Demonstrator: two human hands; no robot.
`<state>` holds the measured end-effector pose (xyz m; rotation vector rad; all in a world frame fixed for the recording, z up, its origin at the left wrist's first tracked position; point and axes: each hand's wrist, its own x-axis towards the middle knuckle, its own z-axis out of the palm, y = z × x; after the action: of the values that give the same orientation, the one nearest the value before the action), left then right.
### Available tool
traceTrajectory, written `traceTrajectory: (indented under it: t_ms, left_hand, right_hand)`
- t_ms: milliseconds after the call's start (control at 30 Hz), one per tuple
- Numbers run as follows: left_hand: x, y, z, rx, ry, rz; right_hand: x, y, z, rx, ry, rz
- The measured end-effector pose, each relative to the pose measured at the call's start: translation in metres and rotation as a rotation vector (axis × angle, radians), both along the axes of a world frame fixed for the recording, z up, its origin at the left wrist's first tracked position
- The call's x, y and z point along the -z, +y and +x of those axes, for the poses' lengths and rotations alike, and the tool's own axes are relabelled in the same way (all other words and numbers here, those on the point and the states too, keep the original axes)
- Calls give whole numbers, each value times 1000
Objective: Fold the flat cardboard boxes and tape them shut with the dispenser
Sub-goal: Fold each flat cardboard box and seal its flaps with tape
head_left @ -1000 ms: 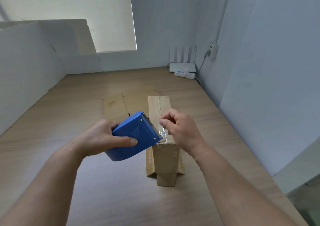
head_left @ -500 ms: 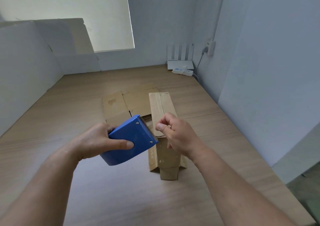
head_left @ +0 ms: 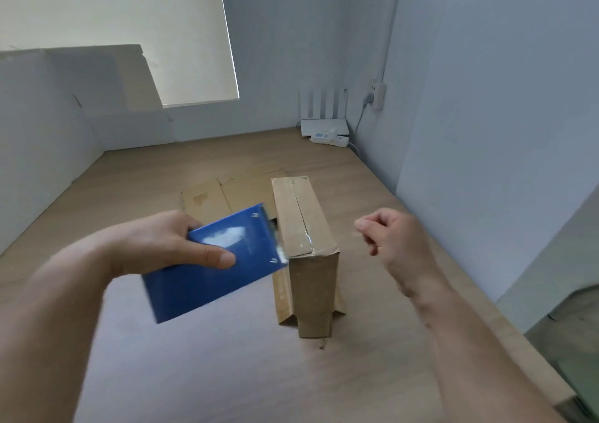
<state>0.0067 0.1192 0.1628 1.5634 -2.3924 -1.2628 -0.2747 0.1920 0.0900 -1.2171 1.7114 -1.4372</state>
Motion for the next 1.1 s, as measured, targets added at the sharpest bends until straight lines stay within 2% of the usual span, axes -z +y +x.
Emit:
traceTrajectory:
  t_ms: [133,367,667,900,1100]
  left_hand:
    - [0,-7,15,-30,-122,36]
    - [6,-15,6,-85,-255,49]
    - [17,-35,-13,-73,-352,8]
    - [36,-52,-28,-86,-440,33]
    - [67,-58,-37,-100,-478,90]
  right_hand:
    - [6,3,-4,-39,20,76]
    - [34,-8,5,59,-48,164]
    - [50,-17,0,129,-35,198]
    - [60,-30,-3,94,-47,242]
    - [84,-30,4,54,-181,306]
